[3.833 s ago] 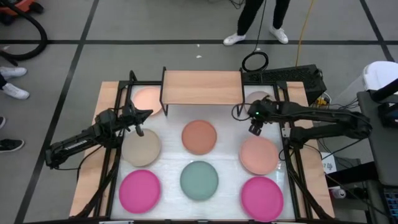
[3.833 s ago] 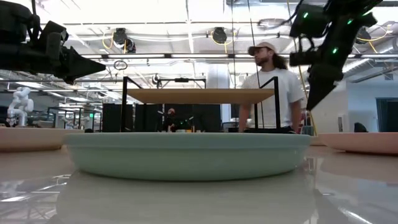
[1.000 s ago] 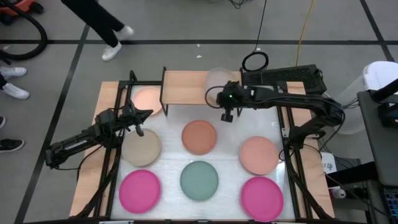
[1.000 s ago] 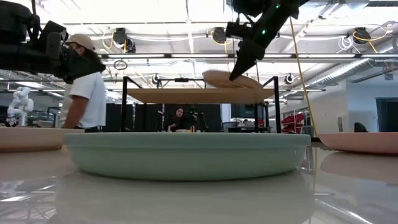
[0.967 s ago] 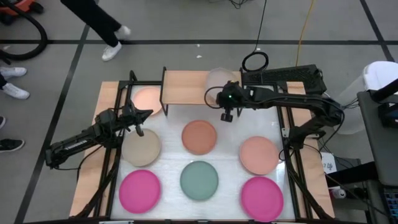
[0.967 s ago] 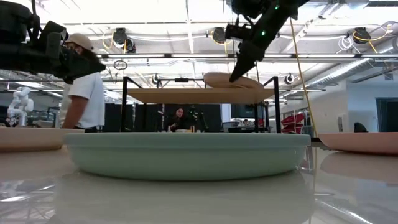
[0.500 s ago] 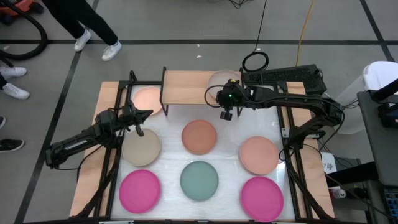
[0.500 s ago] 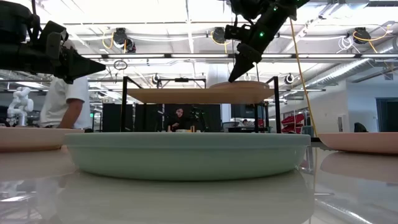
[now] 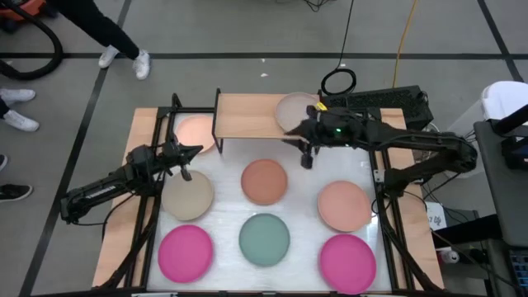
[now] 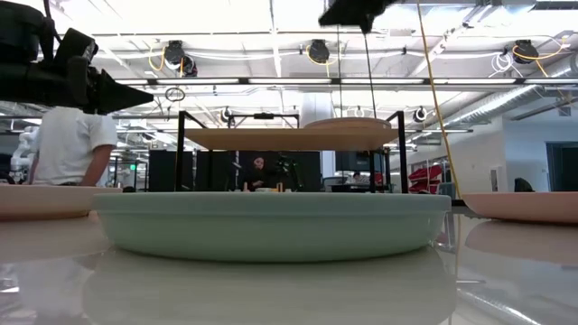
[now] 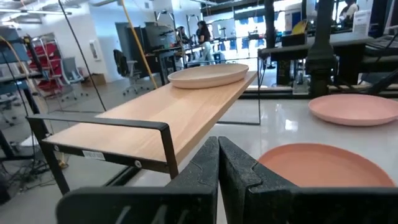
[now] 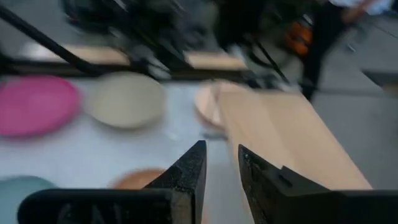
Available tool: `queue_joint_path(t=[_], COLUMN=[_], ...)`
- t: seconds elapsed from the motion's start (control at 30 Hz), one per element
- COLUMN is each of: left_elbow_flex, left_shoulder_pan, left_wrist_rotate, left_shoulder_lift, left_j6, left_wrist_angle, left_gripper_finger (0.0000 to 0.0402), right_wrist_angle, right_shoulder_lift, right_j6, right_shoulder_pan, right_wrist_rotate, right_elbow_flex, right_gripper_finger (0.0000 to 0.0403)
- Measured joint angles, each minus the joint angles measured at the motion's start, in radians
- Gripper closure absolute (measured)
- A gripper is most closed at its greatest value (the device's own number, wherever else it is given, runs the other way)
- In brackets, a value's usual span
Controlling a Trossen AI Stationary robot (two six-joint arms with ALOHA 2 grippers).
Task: Place and stack plates onto a shelf
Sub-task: Stack the orange plate on top of the gray plate on the shelf
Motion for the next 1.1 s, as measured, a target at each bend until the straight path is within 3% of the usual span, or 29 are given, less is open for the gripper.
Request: queue_joint_path(t=[0.23,0.37,0.5,0.77,0.93,1.1], left_elbow_flex=[0.0,0.0,0.0,0.013,0.193,0.438], left_shoulder_pan=[0.0,0.0,0.0,-0.001,-0.029,-0.12], left_wrist_rotate=[0.0,0.0,0.0,-0.005,0.025,0.026], left_shoulder_lift=[0.0,0.0,0.0,0.001,0.043,0.246], left_j6=[-0.013,-0.182,-0.327,-0.371,-0.259,-0.125], left_wrist_angle=[0.005,0.053,0.103,0.167,0.066,-0.117], left_gripper_finger=[0.0398,0.0398,0.0398,0.0398,0.0398,0.0398], right_wrist_angle=[0.013,0.094,0.32,0.822,0.861,0.835], right_shoulder_lift=[-0.054,-0.066,-0.07,-0.07,-0.103,-0.158], right_j6=[0.015,0.015,0.022,-0.012,-0.039,-0.069], right_shoulder_pan=[0.12,0.192,0.258,0.326,0.328,0.328], right_wrist_rotate=[-0.008,-0.008,-0.007,-0.01,-0.007,-0.004], right_elbow_flex=[-0.013,-0.086,-0.225,-0.476,-0.501,-0.501], right_gripper_finger=[0.0324,0.0324,0.0324,0.0324,0.0324,0.0324])
